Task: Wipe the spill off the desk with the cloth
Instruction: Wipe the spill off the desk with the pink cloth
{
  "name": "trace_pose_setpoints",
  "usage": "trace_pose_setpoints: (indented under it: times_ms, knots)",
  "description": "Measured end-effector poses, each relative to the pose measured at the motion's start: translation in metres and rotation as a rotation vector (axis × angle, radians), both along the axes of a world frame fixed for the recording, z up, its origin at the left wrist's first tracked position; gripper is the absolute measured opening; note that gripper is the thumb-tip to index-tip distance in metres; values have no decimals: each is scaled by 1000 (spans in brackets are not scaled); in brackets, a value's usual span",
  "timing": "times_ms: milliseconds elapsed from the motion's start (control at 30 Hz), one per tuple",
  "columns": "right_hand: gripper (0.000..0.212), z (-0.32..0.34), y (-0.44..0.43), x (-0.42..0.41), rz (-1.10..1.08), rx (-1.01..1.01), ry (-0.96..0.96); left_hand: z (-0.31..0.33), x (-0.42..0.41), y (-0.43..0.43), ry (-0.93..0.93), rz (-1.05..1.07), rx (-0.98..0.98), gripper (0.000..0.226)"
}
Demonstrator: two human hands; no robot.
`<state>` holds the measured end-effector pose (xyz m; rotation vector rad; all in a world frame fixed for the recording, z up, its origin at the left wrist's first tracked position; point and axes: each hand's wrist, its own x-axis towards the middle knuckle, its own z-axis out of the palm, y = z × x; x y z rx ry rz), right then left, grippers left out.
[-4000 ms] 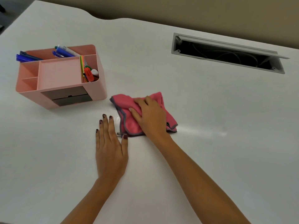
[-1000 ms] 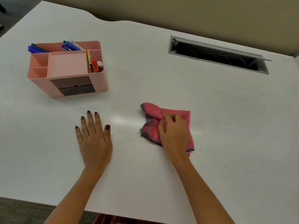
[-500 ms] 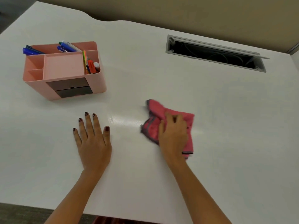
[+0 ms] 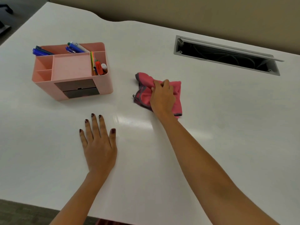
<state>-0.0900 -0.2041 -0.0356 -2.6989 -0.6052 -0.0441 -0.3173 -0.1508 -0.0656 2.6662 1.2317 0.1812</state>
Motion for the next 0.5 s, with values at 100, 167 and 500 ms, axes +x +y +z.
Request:
trace_pose_setpoints:
  times_ms: [100, 167, 500]
  knots:
    - [37, 1, 26, 7, 60, -17, 24, 0, 1, 0, 9, 2, 2, 69]
    - [39, 1, 37, 2, 137, -39, 6, 0, 1, 0, 13, 5, 5, 69]
    - [32, -5, 4, -65, 538, 63, -62, 0, 1, 1, -18, 10, -2, 69]
